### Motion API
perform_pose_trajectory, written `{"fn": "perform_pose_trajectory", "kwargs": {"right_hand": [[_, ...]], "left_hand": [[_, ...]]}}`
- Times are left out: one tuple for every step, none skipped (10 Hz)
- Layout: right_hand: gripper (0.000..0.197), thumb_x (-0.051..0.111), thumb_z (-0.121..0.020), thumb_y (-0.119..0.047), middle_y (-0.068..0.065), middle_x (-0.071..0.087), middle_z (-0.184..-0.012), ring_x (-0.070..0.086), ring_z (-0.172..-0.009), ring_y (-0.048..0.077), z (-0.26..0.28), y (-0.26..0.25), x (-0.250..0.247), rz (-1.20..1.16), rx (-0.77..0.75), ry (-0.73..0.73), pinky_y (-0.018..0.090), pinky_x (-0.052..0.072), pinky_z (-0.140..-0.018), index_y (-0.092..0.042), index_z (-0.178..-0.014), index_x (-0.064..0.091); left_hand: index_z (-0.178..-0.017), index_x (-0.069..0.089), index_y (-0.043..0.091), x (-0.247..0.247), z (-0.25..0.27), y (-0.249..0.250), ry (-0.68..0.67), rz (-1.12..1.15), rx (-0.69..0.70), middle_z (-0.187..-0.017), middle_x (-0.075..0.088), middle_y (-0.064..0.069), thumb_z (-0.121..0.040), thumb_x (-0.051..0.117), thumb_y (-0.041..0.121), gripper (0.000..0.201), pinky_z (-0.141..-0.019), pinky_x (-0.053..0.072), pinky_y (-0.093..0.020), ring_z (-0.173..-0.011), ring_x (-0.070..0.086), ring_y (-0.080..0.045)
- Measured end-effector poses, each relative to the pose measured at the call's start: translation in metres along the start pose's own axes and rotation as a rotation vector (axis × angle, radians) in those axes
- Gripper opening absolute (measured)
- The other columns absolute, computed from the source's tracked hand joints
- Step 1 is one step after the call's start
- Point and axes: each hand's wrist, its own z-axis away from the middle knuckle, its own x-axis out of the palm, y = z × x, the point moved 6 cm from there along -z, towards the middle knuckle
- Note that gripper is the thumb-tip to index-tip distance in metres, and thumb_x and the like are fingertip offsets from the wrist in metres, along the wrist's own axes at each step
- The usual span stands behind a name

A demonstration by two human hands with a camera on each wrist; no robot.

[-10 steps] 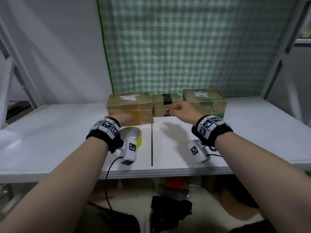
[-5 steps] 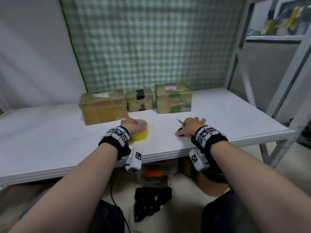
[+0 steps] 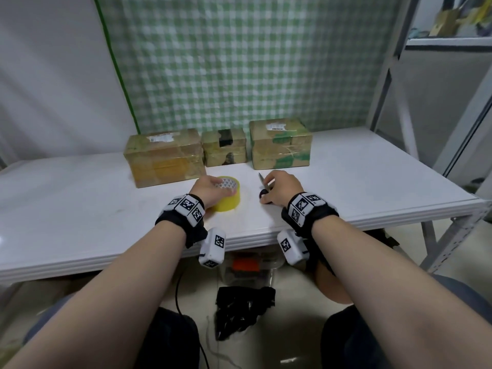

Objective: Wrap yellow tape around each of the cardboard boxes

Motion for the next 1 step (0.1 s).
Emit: {"fn": "perform_pose_trajectory", "kwargs": {"right_hand": [[0.043,0.086,-0.073,-0.025,0.002,0.070,-0.114,0.058,-0.115,0.027,-0.0020,-0.0011,0.0034,-0.002,-0.001,0.001,0.034,0.049,-0.095,-0.022,-0.109,0.062]], "left_hand": [[-0.136,0.058,0.010,-0.0026,0.0021,0.0047,0.000,-0.038,0.011,-0.141,0.055,-0.011,-0.083,0.084,0.033,0.064,-0.098,0.044,-0.030,-0.124,0.056,-0.027]]}}
